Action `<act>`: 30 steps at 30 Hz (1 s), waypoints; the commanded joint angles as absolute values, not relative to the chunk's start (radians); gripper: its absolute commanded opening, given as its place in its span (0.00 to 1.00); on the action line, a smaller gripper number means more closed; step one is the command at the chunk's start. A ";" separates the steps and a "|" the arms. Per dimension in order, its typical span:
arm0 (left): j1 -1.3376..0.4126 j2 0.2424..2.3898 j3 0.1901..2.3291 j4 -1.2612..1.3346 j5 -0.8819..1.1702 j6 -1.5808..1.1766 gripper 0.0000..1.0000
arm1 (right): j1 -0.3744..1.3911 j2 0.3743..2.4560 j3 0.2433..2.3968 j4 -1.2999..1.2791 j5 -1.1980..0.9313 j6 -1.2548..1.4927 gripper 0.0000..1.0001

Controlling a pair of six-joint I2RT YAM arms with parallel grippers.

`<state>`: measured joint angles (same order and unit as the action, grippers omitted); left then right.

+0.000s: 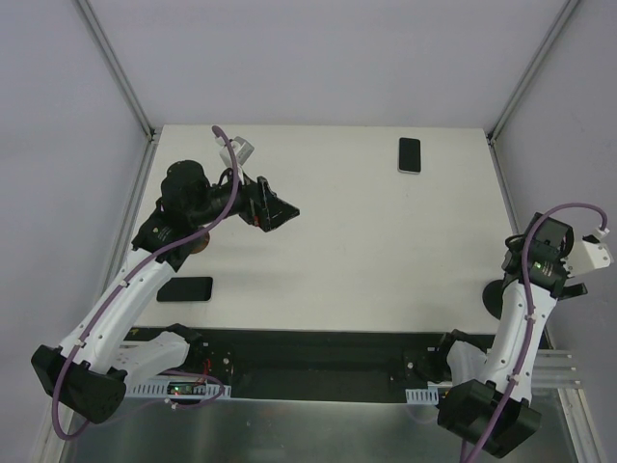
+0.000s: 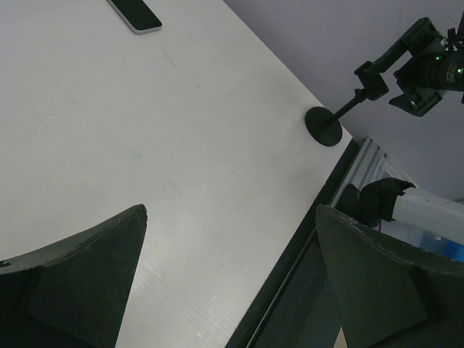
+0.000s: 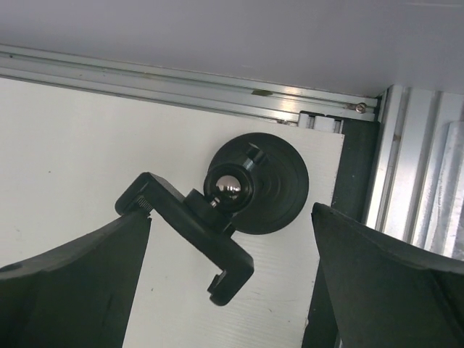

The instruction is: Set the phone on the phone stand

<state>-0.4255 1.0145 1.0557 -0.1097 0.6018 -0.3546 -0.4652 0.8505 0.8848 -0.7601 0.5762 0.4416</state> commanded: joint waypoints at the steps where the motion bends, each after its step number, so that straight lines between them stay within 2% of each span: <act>1: -0.433 1.014 1.069 -0.078 0.614 -0.339 0.99 | -0.472 0.833 0.876 -0.672 0.537 0.437 0.98; 3: -0.433 1.012 1.071 -0.080 0.612 -0.337 0.99 | -0.471 0.802 0.853 -0.673 0.522 0.437 0.97; 5: -0.434 1.011 1.071 -0.081 0.612 -0.337 0.99 | -0.471 0.781 0.839 -0.667 0.479 0.422 0.90; 9: -0.434 1.015 1.071 -0.083 0.612 -0.339 0.99 | -0.469 0.764 0.827 -0.687 0.436 0.396 0.84; 12: -0.433 1.015 1.068 -0.081 0.609 -0.337 0.99 | -0.471 0.788 0.824 -0.673 0.423 0.359 0.74; 14: -0.433 1.012 1.066 -0.081 0.600 -0.334 0.99 | -0.469 0.811 0.831 -0.664 0.417 0.342 0.72; 17: -0.434 1.009 1.063 -0.083 0.592 -0.327 0.99 | -0.468 0.842 0.833 -0.649 0.393 0.322 0.64; 19: -0.434 1.009 1.062 -0.083 0.584 -0.324 0.99 | -0.468 0.851 0.845 -0.658 0.373 0.315 0.54; 21: -0.434 1.009 1.062 -0.083 0.580 -0.319 0.99 | -0.442 0.850 0.845 -0.650 0.373 0.282 0.48; 23: -0.434 1.011 1.060 -0.084 0.580 -0.319 0.99 | -0.388 0.848 0.854 -0.640 0.364 0.243 0.47; 25: -0.434 1.015 1.061 -0.083 0.581 -0.319 0.99 | -0.351 0.853 0.867 -0.643 0.350 0.196 0.41; 26: -0.434 1.017 1.060 -0.081 0.581 -0.319 0.99 | -0.319 0.856 0.867 -0.640 0.351 0.186 0.35; 27: -0.433 1.019 1.061 -0.083 0.580 -0.321 0.99 | -0.308 0.859 0.870 -0.640 0.368 0.180 0.19; 29: -0.431 1.020 1.060 -0.083 0.581 -0.319 0.99 | -0.298 0.873 0.873 -0.658 0.390 0.187 0.05; 30: -0.433 1.020 1.058 -0.081 0.578 -0.316 0.99 | -0.295 0.874 0.874 -0.652 0.359 0.178 0.01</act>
<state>-0.4259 1.0172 1.0557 -0.1104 0.5922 -0.3470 -0.3168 0.8593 0.8265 -0.6777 0.3775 0.2317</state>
